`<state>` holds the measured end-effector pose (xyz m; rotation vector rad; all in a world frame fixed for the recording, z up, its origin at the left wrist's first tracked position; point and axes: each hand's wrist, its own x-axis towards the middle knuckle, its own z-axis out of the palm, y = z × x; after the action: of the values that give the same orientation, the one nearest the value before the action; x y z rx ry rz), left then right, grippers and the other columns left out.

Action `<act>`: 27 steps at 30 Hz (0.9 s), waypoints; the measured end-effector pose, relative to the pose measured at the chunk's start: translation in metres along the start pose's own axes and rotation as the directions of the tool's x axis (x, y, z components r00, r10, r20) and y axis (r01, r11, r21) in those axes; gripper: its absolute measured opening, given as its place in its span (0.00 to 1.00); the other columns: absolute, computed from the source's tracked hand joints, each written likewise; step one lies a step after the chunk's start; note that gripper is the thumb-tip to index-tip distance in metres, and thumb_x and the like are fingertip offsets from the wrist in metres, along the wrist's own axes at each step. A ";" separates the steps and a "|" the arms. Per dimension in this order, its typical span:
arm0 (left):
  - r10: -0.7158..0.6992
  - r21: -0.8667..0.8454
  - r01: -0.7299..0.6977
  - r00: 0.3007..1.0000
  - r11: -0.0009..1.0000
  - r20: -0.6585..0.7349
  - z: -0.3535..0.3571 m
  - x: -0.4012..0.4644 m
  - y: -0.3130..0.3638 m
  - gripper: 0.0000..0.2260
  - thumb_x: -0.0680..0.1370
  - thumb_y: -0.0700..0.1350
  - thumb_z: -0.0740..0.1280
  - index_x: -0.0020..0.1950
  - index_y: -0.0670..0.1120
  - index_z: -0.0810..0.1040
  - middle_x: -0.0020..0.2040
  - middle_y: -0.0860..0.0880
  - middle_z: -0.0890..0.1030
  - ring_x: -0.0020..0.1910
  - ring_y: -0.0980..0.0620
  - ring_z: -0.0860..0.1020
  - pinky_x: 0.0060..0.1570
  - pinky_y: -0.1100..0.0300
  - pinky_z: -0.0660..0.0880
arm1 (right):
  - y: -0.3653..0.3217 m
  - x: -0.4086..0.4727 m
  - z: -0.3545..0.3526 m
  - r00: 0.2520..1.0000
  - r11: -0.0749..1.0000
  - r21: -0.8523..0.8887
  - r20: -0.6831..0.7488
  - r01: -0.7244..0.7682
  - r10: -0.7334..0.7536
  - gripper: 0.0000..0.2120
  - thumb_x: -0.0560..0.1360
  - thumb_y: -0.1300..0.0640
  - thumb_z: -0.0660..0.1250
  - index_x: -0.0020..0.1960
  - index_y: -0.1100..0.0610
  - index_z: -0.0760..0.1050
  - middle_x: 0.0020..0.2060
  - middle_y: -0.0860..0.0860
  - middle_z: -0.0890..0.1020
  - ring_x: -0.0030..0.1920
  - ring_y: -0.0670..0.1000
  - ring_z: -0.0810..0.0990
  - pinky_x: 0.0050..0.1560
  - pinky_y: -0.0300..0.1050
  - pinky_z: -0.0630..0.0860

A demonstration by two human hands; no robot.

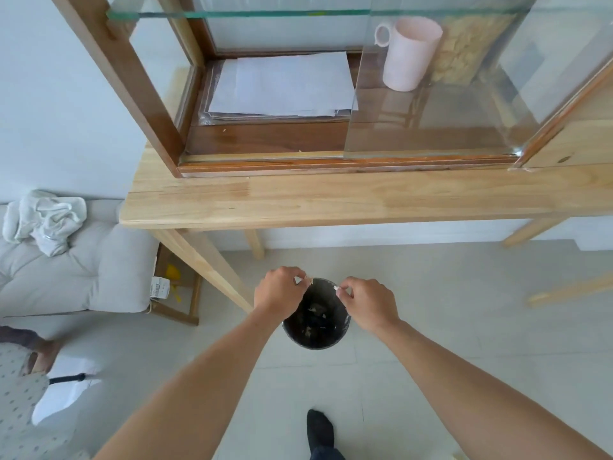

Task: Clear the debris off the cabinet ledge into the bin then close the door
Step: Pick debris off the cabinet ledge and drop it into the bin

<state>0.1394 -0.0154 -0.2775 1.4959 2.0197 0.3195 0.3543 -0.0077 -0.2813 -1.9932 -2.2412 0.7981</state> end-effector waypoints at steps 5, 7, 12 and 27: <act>-0.073 0.023 0.071 0.995 0.997 0.072 0.017 0.012 -0.012 0.19 0.79 0.57 0.69 0.71 0.60 0.78 0.56 0.51 0.85 0.58 0.46 0.81 0.54 0.48 0.80 | 0.011 0.014 0.016 0.993 0.999 -0.019 0.111 -0.043 0.044 0.17 0.83 0.42 0.63 0.68 0.46 0.81 0.51 0.49 0.89 0.57 0.57 0.86 0.56 0.50 0.81; -0.094 0.027 0.092 0.992 0.995 0.086 0.018 0.013 -0.016 0.21 0.79 0.55 0.69 0.73 0.60 0.77 0.56 0.50 0.85 0.58 0.45 0.81 0.55 0.47 0.80 | 0.014 0.015 0.016 0.990 0.998 -0.033 0.126 -0.053 0.057 0.20 0.84 0.42 0.63 0.72 0.46 0.79 0.54 0.50 0.89 0.59 0.57 0.85 0.58 0.50 0.81; -0.094 0.033 0.091 0.993 0.995 0.074 0.009 0.006 -0.017 0.21 0.80 0.56 0.70 0.73 0.58 0.76 0.55 0.51 0.85 0.55 0.46 0.83 0.54 0.45 0.82 | 0.010 0.013 0.005 0.994 0.998 -0.039 0.090 -0.056 0.059 0.22 0.84 0.40 0.63 0.74 0.47 0.77 0.53 0.49 0.89 0.58 0.57 0.86 0.58 0.51 0.82; 0.036 0.053 -0.034 0.999 0.998 -0.026 -0.069 -0.053 0.001 0.22 0.80 0.56 0.69 0.75 0.58 0.74 0.46 0.54 0.84 0.49 0.47 0.83 0.52 0.47 0.83 | -0.037 -0.040 -0.049 0.998 1.000 0.022 -0.070 0.003 -0.002 0.24 0.83 0.40 0.64 0.75 0.49 0.77 0.46 0.46 0.89 0.52 0.54 0.88 0.56 0.50 0.83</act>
<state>0.1091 -0.0539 -0.2058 1.5684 2.0394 0.3044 0.3445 -0.0303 -0.2117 -1.9760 -2.1871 0.7375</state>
